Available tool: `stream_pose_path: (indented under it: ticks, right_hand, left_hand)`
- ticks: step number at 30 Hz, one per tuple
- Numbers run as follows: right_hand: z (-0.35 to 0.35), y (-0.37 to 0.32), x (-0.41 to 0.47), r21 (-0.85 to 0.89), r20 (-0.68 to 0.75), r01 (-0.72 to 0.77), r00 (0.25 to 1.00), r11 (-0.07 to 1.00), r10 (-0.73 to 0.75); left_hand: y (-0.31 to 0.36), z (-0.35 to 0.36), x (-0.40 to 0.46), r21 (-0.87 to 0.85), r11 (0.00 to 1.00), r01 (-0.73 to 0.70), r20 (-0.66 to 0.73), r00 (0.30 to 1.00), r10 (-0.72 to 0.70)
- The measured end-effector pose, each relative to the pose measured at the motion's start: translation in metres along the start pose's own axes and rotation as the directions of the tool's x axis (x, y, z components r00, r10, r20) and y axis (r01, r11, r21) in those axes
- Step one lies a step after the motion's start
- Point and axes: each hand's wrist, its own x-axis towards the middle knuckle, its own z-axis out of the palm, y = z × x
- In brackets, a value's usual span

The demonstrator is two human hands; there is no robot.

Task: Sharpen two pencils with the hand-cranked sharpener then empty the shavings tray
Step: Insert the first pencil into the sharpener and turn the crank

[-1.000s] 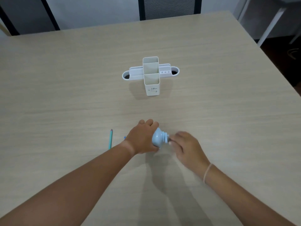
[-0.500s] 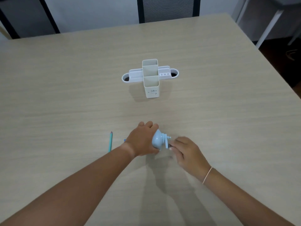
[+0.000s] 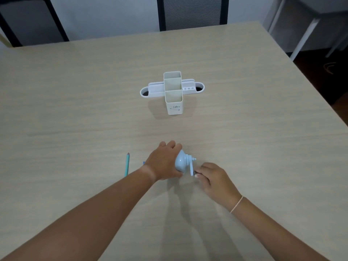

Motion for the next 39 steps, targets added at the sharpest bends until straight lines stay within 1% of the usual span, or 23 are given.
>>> stream_pose_path:
  ticks: [2, 4, 8, 12, 13, 15, 18, 20, 24, 27, 29, 30, 32, 35, 37, 39]
  right_hand:
    - [-0.010, -0.008, 0.018, -0.017, -0.078, 0.018, 0.997, 1.000, -0.020]
    - [-0.018, -0.010, 0.039, -0.045, -0.116, 0.006, 0.993, 0.999, -0.011]
    - [-0.023, -0.008, 0.052, -0.082, -0.098, 0.029, 0.995, 0.996, -0.037]
    - [-0.025, -0.012, 0.044, -0.103, -0.098, 0.027, 0.995, 0.994, -0.037]
    - [-0.026, -0.012, 0.044, -0.110, -0.098, 0.028, 0.994, 0.993, -0.039]
    - [-0.028, -0.014, 0.044, -0.122, -0.100, 0.024, 0.994, 0.992, -0.036]
    - [-0.031, -0.016, 0.043, -0.130, -0.088, 0.011, 0.996, 0.991, -0.023]
    - [-0.033, -0.019, 0.042, -0.132, -0.087, 0.014, 0.996, 0.991, -0.026]
    - [-0.038, -0.031, 0.041, -0.157, -0.123, -0.008, 0.992, 0.987, -0.012]
    - [-0.042, -0.047, 0.042, -0.255, -0.149, 0.034, 0.986, 0.966, -0.074]
    - [-0.038, -0.060, 0.044, -0.308, -0.115, 0.092, 0.984, 0.947, -0.133]
    - [-0.034, -0.067, 0.045, -0.322, -0.074, 0.117, 0.986, 0.940, -0.148]
    - [-0.022, -0.078, 0.048, -0.328, 0.055, 0.144, 0.990, 0.934, -0.133]
    - [-0.004, -0.086, 0.061, -0.420, 0.247, 0.120, 0.969, 0.900, -0.014]
    - [0.004, -0.086, 0.068, -0.461, 0.310, 0.093, 0.949, 0.883, 0.062]
    - [0.009, -0.084, 0.074, -0.487, 0.333, 0.071, 0.937, 0.871, 0.110]
  left_hand:
    - [0.001, -0.001, 0.000, 0.005, 1.000, -0.005, 0.000, 1.000, 0.005]
    - [0.001, -0.001, -0.001, 0.015, 1.000, -0.010, 0.000, 1.000, 0.010]
    - [-0.001, 0.000, 0.001, 0.032, 0.999, -0.021, -0.007, 1.000, 0.021]
    - [0.000, -0.005, -0.002, 0.032, 0.999, -0.024, 0.044, 0.999, 0.022]
    - [0.000, -0.008, -0.003, 0.013, 1.000, -0.025, 0.062, 0.998, 0.024]
    - [0.000, -0.013, -0.006, -0.079, 0.997, -0.022, 0.092, 0.995, 0.029]
    - [-0.003, -0.018, -0.012, -0.230, 0.973, -0.005, 0.090, 0.996, 0.026]
    - [-0.011, -0.022, -0.016, -0.294, 0.955, 0.027, 0.092, 0.996, 0.000]
    - [-0.035, -0.023, -0.028, -0.328, 0.938, 0.113, 0.135, 0.988, -0.072]
    - [-0.047, -0.021, -0.036, -0.352, 0.925, 0.142, 0.155, 0.984, -0.092]
    - [-0.049, -0.020, -0.039, -0.339, 0.934, 0.113, 0.121, 0.990, -0.076]
    - [-0.049, -0.020, -0.040, -0.318, 0.944, 0.084, 0.099, 0.994, -0.055]
    - [-0.050, -0.017, -0.041, -0.280, 0.959, 0.040, 0.053, 0.998, -0.026]
    - [-0.053, -0.012, -0.040, -0.245, 0.968, 0.049, 0.008, 0.999, -0.048]
    - [-0.054, -0.011, -0.039, -0.207, 0.977, 0.055, -0.013, 0.998, -0.059]
    - [-0.055, -0.010, -0.039, -0.199, 0.979, 0.050, -0.028, 0.998, -0.056]
